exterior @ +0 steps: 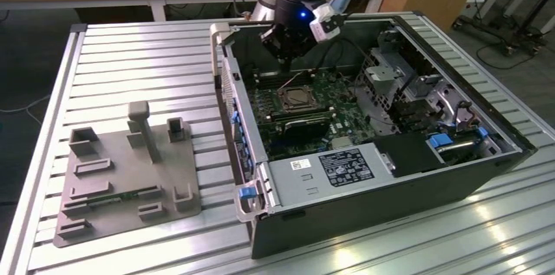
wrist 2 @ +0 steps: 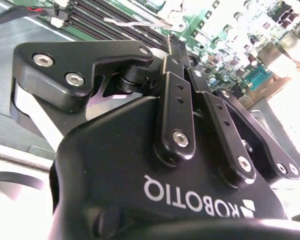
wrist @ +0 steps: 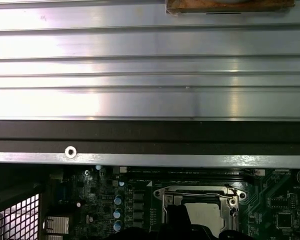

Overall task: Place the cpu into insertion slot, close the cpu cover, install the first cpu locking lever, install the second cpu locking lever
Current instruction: 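Install the first cpu locking lever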

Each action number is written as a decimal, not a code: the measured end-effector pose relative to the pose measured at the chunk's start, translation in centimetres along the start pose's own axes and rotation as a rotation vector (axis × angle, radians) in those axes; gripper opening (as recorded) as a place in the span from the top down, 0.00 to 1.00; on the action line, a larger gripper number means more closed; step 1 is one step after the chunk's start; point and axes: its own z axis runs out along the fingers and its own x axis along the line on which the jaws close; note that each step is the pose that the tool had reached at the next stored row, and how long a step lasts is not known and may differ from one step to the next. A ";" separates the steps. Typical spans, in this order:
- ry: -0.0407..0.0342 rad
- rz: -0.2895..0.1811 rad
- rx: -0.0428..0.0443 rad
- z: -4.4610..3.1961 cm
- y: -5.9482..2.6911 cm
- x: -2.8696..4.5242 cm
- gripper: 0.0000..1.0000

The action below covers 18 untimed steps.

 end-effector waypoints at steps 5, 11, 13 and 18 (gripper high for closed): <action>0.0001 0.000 0.0001 0.14 0.00 -0.37 0.90; 0.0001 0.000 0.0003 0.34 -0.01 -0.37 0.90; 0.0000 0.000 0.0003 0.51 -0.01 -0.37 0.90; 0.0000 0.000 0.0004 1.00 -0.03 -0.40 0.90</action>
